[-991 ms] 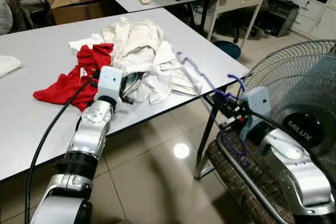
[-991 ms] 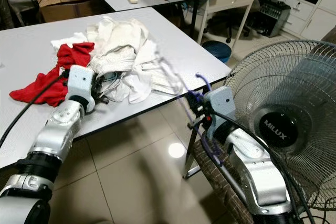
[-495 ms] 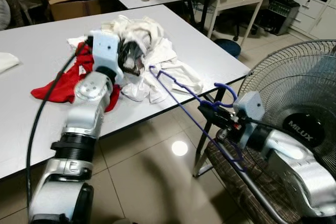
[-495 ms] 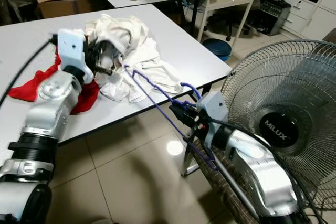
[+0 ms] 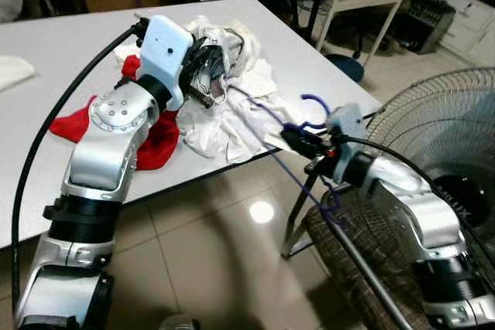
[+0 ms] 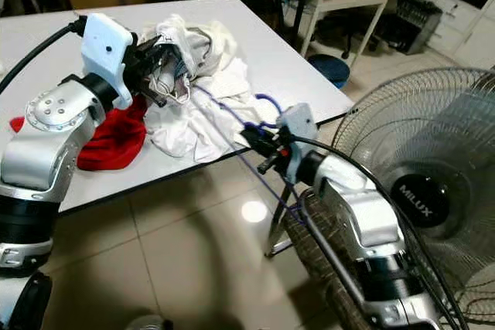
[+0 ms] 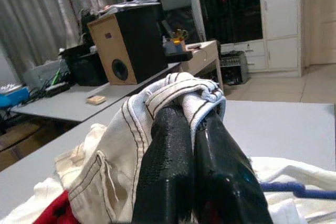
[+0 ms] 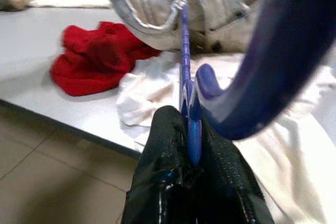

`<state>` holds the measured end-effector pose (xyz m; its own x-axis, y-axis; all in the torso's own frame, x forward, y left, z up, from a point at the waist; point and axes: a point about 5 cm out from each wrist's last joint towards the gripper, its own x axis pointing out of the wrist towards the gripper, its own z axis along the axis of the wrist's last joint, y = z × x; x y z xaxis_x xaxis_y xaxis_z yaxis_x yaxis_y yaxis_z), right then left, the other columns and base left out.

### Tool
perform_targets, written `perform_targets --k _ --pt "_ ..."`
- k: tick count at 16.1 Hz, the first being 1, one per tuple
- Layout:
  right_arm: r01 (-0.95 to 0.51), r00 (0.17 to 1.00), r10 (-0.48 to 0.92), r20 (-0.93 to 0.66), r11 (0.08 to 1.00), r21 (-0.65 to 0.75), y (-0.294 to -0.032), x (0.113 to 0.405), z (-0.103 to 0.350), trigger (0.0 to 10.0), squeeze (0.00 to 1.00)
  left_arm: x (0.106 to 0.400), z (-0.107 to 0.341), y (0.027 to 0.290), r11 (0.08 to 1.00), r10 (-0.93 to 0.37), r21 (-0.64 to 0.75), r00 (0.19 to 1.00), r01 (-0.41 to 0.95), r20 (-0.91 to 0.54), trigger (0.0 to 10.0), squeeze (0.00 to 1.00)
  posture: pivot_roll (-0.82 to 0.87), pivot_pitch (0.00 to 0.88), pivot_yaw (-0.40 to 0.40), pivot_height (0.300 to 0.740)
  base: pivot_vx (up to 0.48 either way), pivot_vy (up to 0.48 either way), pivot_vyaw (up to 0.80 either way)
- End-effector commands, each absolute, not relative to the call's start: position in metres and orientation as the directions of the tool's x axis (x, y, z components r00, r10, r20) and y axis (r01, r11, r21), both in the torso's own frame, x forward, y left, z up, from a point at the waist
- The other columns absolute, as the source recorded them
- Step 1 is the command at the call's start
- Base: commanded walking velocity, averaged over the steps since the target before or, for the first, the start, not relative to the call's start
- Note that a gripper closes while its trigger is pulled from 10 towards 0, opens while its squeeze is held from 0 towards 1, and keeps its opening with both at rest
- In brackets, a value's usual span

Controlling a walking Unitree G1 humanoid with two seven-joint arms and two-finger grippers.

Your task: Hang hanger

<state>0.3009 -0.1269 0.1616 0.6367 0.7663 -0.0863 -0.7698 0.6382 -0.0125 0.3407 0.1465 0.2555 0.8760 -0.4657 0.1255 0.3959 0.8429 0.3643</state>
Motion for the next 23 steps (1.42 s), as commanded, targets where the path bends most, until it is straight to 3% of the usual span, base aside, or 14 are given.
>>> perform_targets --k 1,4,7,12,14,16,18,19,21,22,23 --pt "-0.809 0.587 0.809 -0.03 0.587 -0.02 -0.123 0.299 0.171 10.0 0.0 0.338 0.263 0.146 0.857 -0.441 0.369 0.882 0.359 0.166 0.0 0.0 0.0 0.0 -0.132 0.74 0.0 0.0 0.0" --pt "-0.82 0.571 0.821 0.005 0.571 -0.025 -0.122 0.301 0.171 10.0 0.0 0.337 0.259 0.142 0.855 -0.441 0.371 0.885 0.363 0.15 0.0 0.0 0.02 0.0 -0.108 0.74 0.0 0.0 0.0" --pt "-0.708 0.703 0.708 0.068 0.706 -0.026 -0.123 0.331 0.176 10.0 0.0 0.34 0.263 0.125 0.802 -0.529 0.396 0.839 0.446 0.127 0.0 0.0 0.0 0.0 -0.07 0.74 0.0 0.0 0.0" --pt "-0.519 0.847 0.526 0.071 0.849 -0.098 -0.138 0.377 0.194 10.0 0.0 0.352 0.323 0.149 0.916 -0.369 0.317 0.827 0.247 0.423 0.0 0.0 0.0 0.0 -0.061 0.74 0.0 0.0 0.0" --pt "-0.434 0.868 0.461 0.187 0.885 -0.166 -0.148 0.396 0.233 10.0 0.0 0.342 0.368 0.18 0.957 -0.248 0.277 0.75 0.09 0.613 0.0 0.0 0.01 0.0 -0.073 0.74 0.0 0.0 0.0" --pt "-0.458 0.802 0.493 0.336 0.87 -0.184 -0.146 0.397 0.269 10.0 0.0 0.319 0.407 0.2 0.971 -0.185 0.239 0.615 -0.006 0.767 0.0 0.0 0.02 0.0 -0.08 0.74 0.0 0.0 0.0" --pt "-0.467 0.752 0.49 0.441 0.868 -0.167 -0.144 0.395 0.289 10.0 0.0 0.297 0.431 0.21 0.976 -0.184 0.217 0.526 0.0 0.83 0.0 0.0 0.02 0.0 -0.086 0.74 0.0 0.0 0.0" --pt "-0.479 0.741 0.497 0.452 0.863 -0.164 -0.142 0.394 0.289 10.0 0.0 0.294 0.431 0.211 0.966 -0.229 0.258 0.558 0.027 0.798 0.0 0.0 0.02 0.0 -0.09 0.74 0.0 0.0 0.0" --pt "-0.484 0.757 0.519 0.398 0.854 -0.192 -0.141 0.393 0.27 10.0 0.0 0.304 0.398 0.205 0.929 -0.321 0.357 0.702 0.1 0.636 0.0 0.0 0.03 0.0 -0.092 0.74 0.0 0.0 0.0" --pt "-0.496 0.781 0.528 0.334 0.849 -0.184 -0.144 0.388 0.242 10.0 0.0 0.312 0.342 0.191 0.88 -0.407 0.413 0.819 0.233 0.405 0.0 0.0 0.02 0.0 -0.093 0.74 0.0 0.0 0.0" --pt "-0.517 0.779 0.551 0.299 0.835 -0.189 -0.147 0.382 0.228 10.0 0.0 0.31 0.314 0.185 0.845 -0.445 0.446 0.85 0.294 0.283 0.0 0.0 0.01 0.0 -0.083 0.74 0.0 0.0 0.0"
